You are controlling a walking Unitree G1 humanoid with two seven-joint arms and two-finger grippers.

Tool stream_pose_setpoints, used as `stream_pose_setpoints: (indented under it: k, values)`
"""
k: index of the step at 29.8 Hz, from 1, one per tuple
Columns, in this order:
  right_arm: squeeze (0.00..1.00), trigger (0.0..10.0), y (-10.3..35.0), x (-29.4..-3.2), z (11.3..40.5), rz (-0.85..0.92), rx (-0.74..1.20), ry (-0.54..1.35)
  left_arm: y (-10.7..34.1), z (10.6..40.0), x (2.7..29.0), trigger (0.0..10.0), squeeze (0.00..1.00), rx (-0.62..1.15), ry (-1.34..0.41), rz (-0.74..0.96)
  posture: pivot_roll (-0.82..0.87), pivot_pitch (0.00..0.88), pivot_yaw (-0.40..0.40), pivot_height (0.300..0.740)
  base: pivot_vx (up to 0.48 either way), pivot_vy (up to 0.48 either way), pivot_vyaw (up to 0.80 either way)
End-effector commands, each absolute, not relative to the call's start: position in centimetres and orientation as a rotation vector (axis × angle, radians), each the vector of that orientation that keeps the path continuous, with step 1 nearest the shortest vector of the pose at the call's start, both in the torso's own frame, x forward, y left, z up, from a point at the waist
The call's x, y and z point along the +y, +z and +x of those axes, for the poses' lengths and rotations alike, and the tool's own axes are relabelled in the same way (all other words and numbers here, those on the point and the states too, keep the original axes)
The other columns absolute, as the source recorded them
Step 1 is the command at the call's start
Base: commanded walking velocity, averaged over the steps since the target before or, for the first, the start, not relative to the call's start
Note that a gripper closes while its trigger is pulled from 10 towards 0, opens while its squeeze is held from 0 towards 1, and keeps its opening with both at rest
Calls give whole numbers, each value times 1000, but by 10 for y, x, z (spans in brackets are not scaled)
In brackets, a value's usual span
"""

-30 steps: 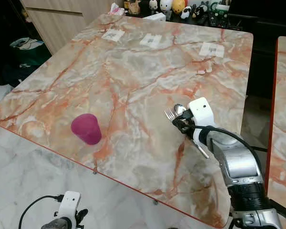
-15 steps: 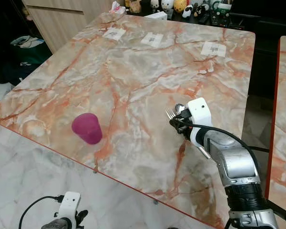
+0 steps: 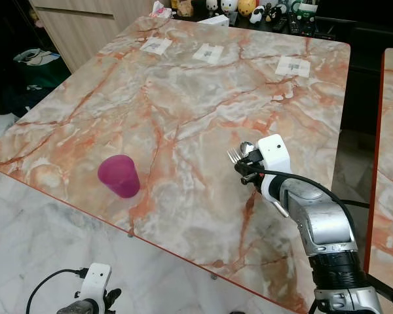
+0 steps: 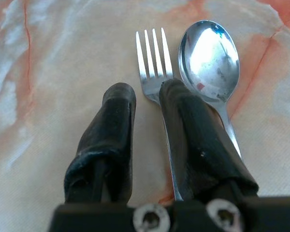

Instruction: Setting the table

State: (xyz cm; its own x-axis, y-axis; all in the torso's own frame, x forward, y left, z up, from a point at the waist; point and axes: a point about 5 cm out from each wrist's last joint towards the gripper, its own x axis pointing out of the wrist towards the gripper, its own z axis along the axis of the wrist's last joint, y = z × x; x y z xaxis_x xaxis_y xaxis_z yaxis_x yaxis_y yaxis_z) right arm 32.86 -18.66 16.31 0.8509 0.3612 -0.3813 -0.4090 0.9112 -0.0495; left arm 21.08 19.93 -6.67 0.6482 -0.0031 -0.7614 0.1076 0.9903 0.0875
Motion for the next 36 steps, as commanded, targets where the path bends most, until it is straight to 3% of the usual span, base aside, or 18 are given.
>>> stream_pose_setpoints:
  k: [1, 27, 28, 29, 30, 36]
  values:
    - [0, 10000, 160, -188, 327, -132, 392, 401, -74, 198, 203, 10000, 0, 919, -62, 138, -159, 200, 89, 740, 0, 0, 0]
    - [0, 10000, 138, -195, 327, -132, 452, 356, -75, 191, 213, 10000, 0, 933, -51, 141, -155, 199, 91, 740, 0, 0, 0]
    - [0, 8667, 137, -195, 326, -131, 454, 357, -75, 191, 213, 10000, 0, 933, -50, 141, -155, 199, 91, 740, 0, 0, 0]
    - [0, 8667, 136, -195, 326, -130, 458, 360, -75, 191, 213, 10000, 0, 934, -50, 142, -155, 199, 91, 740, 0, 0, 0]
    - [0, 78, 134, -194, 325, -131, 463, 364, -75, 191, 213, 10000, 0, 935, -50, 142, -154, 199, 90, 740, 0, 0, 0]
    - [0, 0, 126, -193, 322, -123, 483, 370, -76, 189, 213, 10000, 0, 941, -53, 138, -152, 199, 91, 740, 0, 0, 0]
